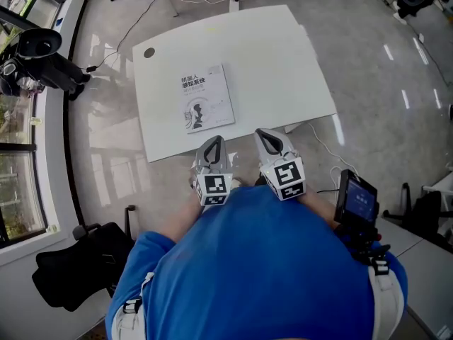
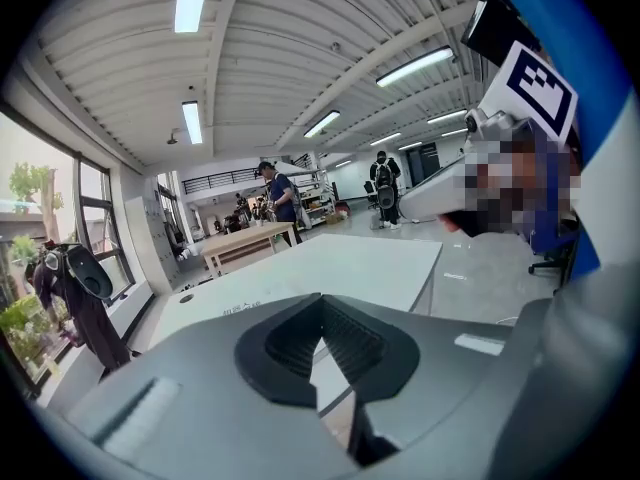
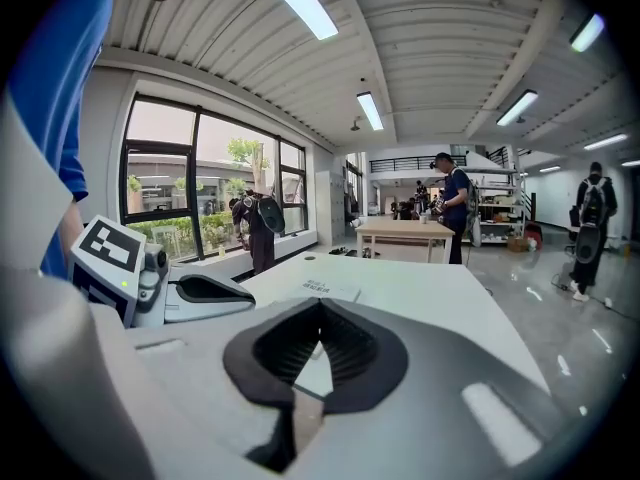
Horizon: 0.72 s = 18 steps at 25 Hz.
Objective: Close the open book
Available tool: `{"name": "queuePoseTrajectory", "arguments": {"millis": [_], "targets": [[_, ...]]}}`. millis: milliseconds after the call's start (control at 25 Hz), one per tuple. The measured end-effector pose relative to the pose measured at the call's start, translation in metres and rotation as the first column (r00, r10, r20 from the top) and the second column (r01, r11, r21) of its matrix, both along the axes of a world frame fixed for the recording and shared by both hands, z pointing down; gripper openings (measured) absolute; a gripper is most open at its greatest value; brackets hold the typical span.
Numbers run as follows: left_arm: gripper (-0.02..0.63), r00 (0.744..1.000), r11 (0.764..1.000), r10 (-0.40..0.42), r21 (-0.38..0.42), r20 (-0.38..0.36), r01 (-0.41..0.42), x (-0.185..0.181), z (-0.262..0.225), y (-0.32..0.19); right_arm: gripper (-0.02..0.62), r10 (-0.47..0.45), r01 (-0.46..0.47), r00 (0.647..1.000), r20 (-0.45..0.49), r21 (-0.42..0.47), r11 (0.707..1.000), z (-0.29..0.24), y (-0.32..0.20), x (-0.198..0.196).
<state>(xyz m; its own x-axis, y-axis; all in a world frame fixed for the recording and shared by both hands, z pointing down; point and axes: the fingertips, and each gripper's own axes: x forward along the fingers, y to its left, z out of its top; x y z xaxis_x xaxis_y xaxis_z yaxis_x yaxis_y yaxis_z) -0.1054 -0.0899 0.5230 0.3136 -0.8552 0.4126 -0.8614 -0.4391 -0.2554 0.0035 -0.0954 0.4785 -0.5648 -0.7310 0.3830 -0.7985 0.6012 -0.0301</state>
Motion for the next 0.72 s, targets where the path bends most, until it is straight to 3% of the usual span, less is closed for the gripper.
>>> {"name": "queuePoseTrajectory", "arguments": {"millis": [120,400,720], "targets": [[0.008,1.0,1.0,0.003,-0.028,0.028,-0.002,0.011,0.016,-0.018,0.003,-0.019,0.019,1.0,0.003,-0.022,1.0,0.009,-0.02,0.006],[0.094,0.996,0.996,-0.012,-0.089,0.085,0.019,0.038,0.054,-0.054,0.003,-0.051,0.052,0.999,0.004,-0.092,0.994,0.033,-0.052,0.025],[0.154,0.979,0.989,-0.024,-0.14,0.204,0.054,0.047,0.1,-0.074,0.003,-0.1,0.099,0.995,-0.003,-0.138,0.985,0.058,-0.076,0.037]]}}
